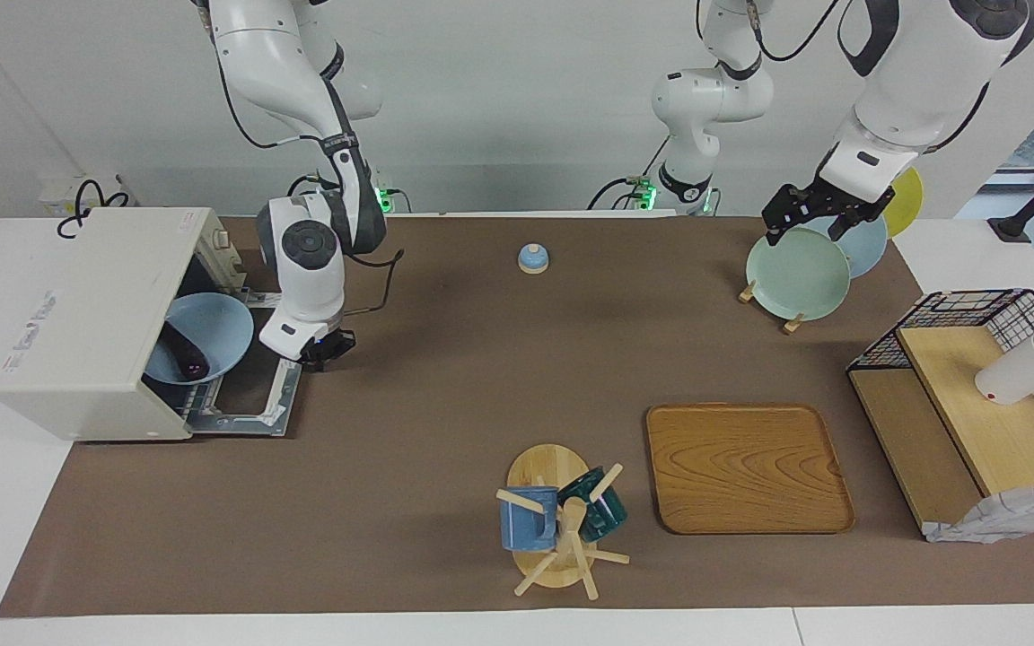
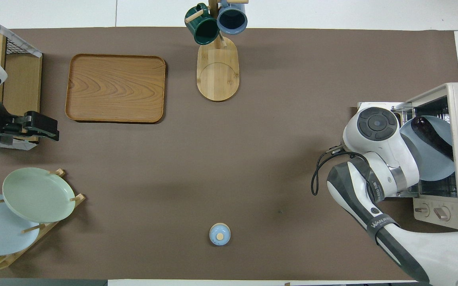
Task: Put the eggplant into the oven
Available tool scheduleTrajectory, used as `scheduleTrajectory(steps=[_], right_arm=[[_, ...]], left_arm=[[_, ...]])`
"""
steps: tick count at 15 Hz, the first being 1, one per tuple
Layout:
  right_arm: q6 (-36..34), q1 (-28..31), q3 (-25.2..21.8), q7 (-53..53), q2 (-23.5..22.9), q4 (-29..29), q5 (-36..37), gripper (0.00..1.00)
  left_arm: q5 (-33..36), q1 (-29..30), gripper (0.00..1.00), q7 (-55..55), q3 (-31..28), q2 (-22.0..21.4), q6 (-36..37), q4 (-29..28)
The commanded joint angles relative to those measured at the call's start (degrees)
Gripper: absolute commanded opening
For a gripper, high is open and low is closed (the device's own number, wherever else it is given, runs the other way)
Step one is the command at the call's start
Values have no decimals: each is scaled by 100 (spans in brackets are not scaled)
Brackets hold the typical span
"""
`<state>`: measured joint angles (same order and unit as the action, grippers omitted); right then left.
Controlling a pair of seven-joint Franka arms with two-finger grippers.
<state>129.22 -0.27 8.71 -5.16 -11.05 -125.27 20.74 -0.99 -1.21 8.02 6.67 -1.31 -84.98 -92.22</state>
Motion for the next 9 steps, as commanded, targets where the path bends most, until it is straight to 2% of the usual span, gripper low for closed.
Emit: scheduleTrajectory(steps=[1,4,9], right_arm=[[-204,-8,17,-73,-29,81,272,0],[-354,-43,17,-64,-11,90,659,0],[-731,-166,34,-47,15,230,835,0]], left_arm=[[-33,33,100,42,10,-19,-63,-15],[-33,33,100,42,10,-19,-63,-15],[-33,42,100,42,10,-19,-63,-15]])
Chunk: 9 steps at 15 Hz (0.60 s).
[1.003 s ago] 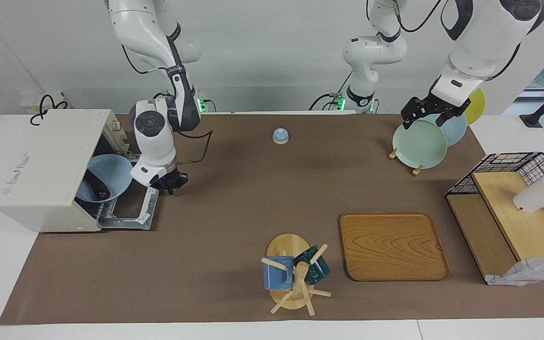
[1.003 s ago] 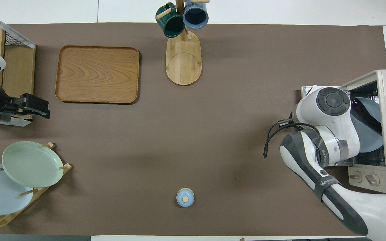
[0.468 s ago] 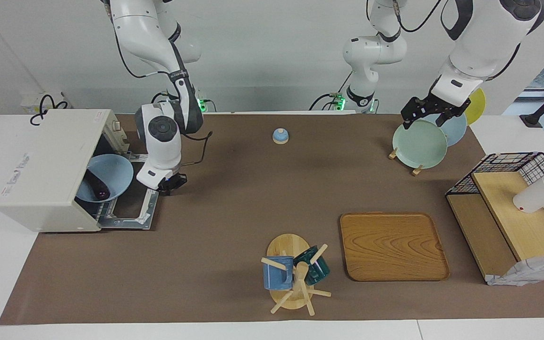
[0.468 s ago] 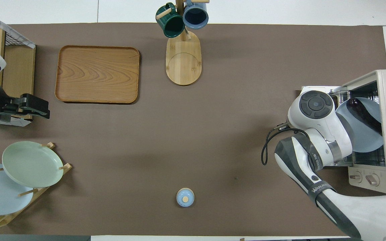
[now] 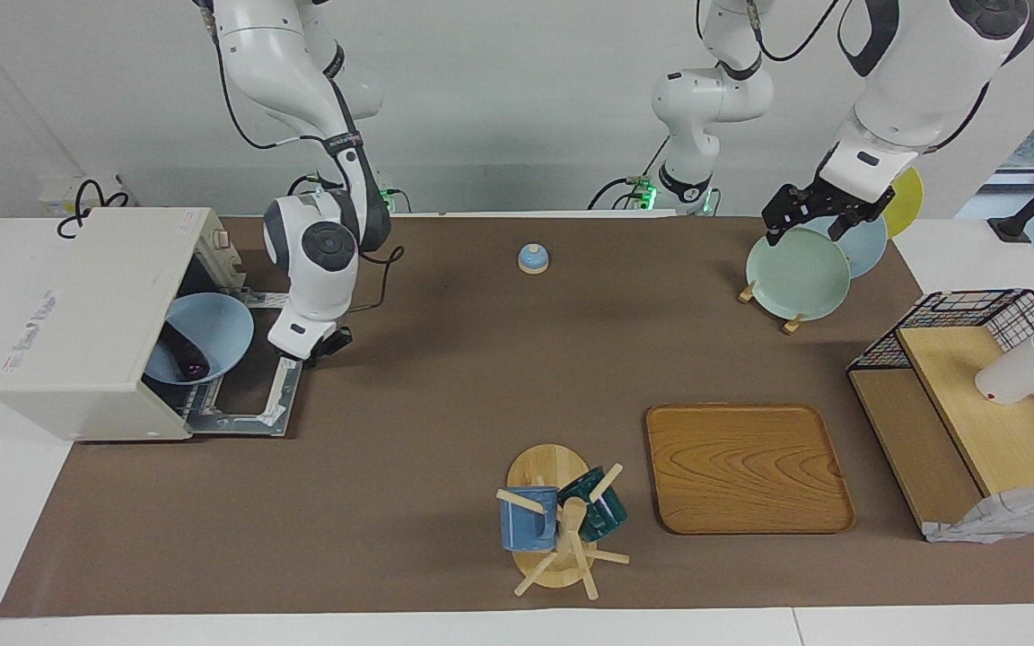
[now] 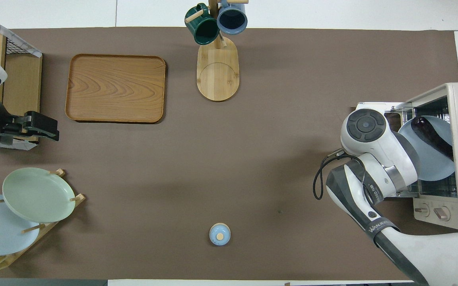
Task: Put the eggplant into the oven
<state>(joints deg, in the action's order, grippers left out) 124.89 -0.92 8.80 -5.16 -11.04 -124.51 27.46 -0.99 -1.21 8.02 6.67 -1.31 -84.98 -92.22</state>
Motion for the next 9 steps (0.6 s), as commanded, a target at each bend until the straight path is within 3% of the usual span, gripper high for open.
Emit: scheduleTrajectory(steps=[1,9], right_arm=[[-394,-111,25,-46,23,198,163,0],[-852,65,7,692,419,427,287,0]], left_arm=[[-33,42,100,42,10,-19,-63,-15],[-33,42,100,42,10,-19,-63,-15]])
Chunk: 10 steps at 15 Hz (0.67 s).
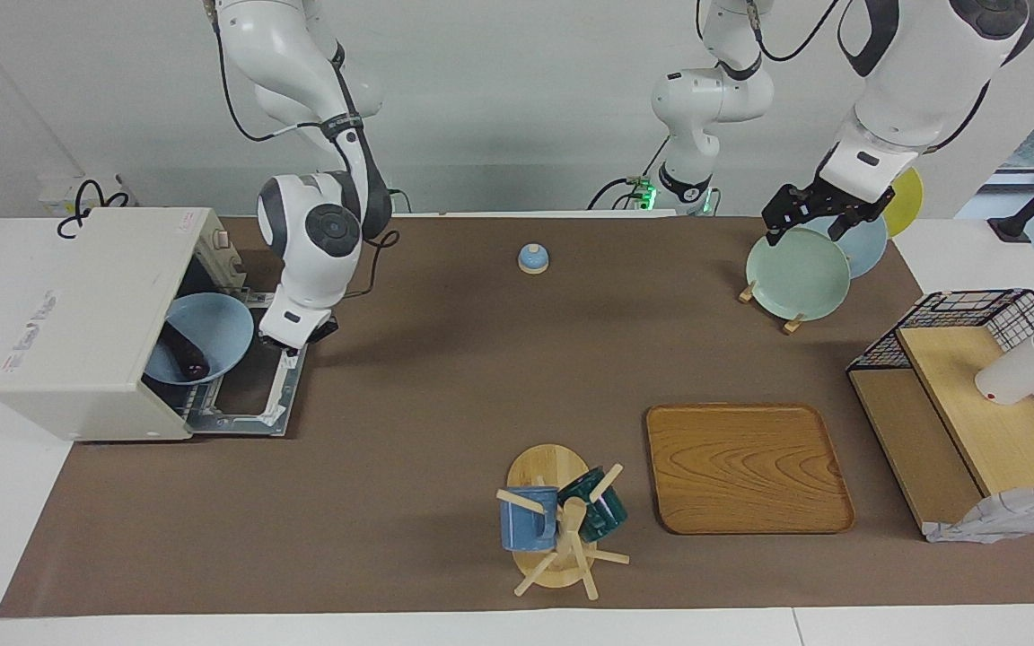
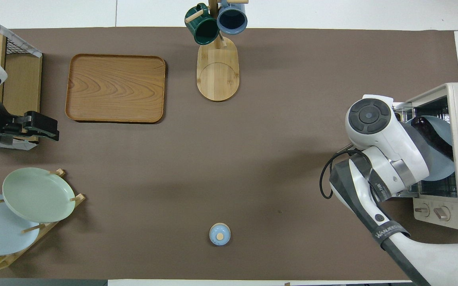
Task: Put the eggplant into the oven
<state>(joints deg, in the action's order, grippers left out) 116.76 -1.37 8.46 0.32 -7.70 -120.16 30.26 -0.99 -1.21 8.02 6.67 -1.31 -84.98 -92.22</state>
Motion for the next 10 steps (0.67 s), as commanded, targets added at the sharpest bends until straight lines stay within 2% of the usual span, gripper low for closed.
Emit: scheduleTrajectory(steps=[1,4,6,10], right_arm=[[-47,94,42,109,76,-7,-98,0],[258,128,33,-136,15,55,-1352,0],[706,129,33,-224,-81,-86,-1522,0],[989,286,33,-348,-302,-192,-1514,0]], left_arm=[[-33,33,100,42,10,-19,-63,-15],[-33,33,100,42,10,-19,-63,-15],[-33,42,100,42,10,-19,-63,-15],[-33,42,100,42,10,-19,-63,-15]])
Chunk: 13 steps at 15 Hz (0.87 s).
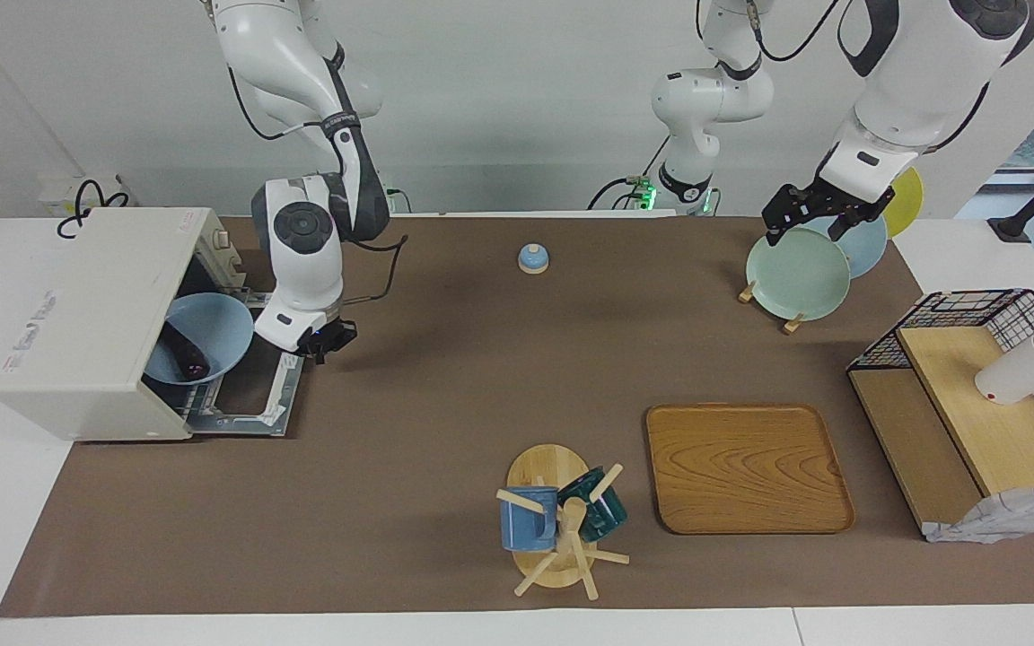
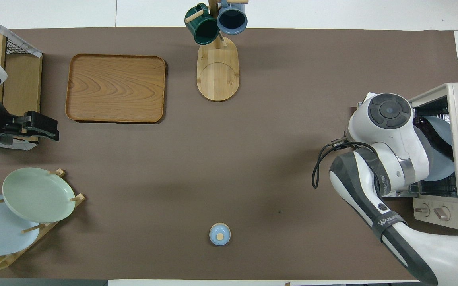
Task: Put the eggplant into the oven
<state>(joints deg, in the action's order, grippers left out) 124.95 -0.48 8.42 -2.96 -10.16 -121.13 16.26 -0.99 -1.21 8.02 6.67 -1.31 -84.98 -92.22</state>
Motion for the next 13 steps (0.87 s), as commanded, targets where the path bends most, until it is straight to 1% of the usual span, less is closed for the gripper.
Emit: scheduleTrajectory(steps=[1,5,10,13], right_arm=[[239,215,37,-12,-74,-165,-114,0],[345,258,28,15,-48,-367,-105,0],[249,294,28,41,-21,-377,202,0],[231,320,28,41,-21,-377,220,0]], left_arm=[[-33,42,100,42,10,-19,-63,-15],[-42,42,100,42,10,-19,-63,-15],[-33,42,100,42,10,-19,-63,-15],[-33,33,100,42,10,-19,-63,-15]])
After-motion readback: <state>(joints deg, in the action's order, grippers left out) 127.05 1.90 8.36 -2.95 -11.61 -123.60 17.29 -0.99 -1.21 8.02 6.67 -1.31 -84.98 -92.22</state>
